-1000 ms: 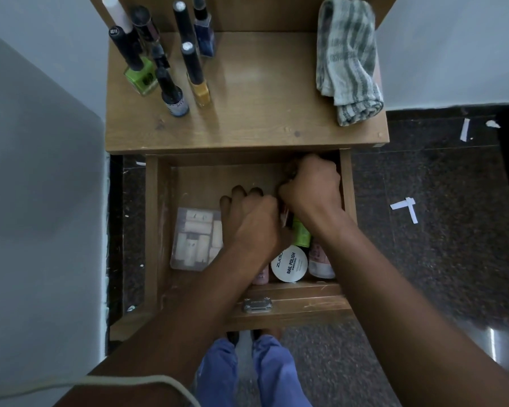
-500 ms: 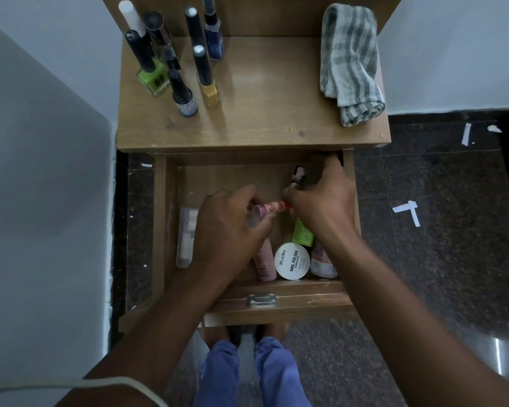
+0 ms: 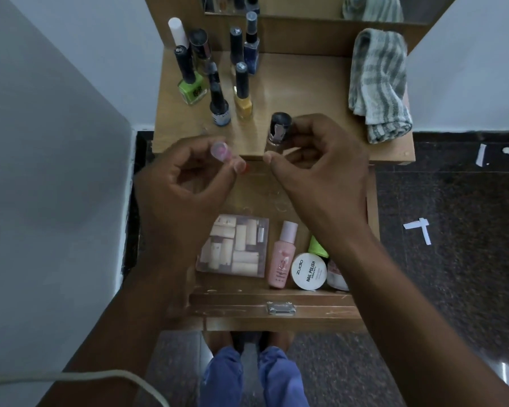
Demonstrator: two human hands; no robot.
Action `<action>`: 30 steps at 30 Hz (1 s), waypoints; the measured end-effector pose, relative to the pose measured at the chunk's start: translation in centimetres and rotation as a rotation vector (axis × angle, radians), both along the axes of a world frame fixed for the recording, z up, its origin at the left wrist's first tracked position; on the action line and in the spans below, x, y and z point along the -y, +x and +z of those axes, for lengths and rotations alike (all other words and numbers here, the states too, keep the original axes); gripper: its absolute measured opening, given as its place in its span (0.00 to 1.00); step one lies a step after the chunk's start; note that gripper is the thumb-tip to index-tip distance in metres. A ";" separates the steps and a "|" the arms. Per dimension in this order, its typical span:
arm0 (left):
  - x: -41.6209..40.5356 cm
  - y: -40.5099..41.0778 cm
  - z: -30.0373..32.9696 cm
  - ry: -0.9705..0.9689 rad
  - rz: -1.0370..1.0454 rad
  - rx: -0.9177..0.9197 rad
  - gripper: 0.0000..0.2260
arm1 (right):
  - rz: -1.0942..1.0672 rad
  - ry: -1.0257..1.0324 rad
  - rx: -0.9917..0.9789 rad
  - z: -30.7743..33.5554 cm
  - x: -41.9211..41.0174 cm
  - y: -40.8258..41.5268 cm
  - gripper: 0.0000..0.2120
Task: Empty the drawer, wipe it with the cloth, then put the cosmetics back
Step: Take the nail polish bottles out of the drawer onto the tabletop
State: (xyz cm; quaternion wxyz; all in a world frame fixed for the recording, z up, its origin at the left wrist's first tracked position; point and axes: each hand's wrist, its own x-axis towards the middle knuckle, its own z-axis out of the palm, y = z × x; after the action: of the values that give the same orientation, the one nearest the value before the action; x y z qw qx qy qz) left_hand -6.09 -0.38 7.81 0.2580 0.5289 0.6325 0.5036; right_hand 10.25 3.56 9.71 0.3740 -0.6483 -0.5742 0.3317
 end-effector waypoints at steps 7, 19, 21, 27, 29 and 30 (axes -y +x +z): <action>-2.4 -3.8 0.3 0.086 0.121 -0.117 0.08 | 0.097 0.159 0.055 -1.1 -1.1 -5.7 0.16; -6.3 -6.4 -1.3 0.078 0.086 -0.192 0.09 | 0.033 0.300 0.126 -3.7 -2.3 -10.4 0.14; -6.4 -6.3 -1.2 0.076 0.074 -0.210 0.10 | 0.020 0.319 0.144 -3.7 -2.2 -10.6 0.13; -6.2 -5.8 -1.5 0.054 0.067 -0.169 0.13 | -0.008 0.338 0.213 -3.8 -2.2 -10.7 0.12; -6.2 -5.7 -1.7 0.041 0.070 -0.122 0.13 | -0.005 0.330 0.212 -3.9 -2.3 -10.8 0.12; -6.2 -5.7 -1.7 0.036 0.074 -0.108 0.13 | -0.004 0.323 0.211 -4.0 -2.3 -10.8 0.12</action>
State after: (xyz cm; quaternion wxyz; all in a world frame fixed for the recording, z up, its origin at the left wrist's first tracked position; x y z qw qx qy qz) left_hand -11.79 5.85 6.12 0.1954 0.5362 0.6554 0.4948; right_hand -0.55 5.84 5.72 0.4115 -0.6122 -0.6548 0.1646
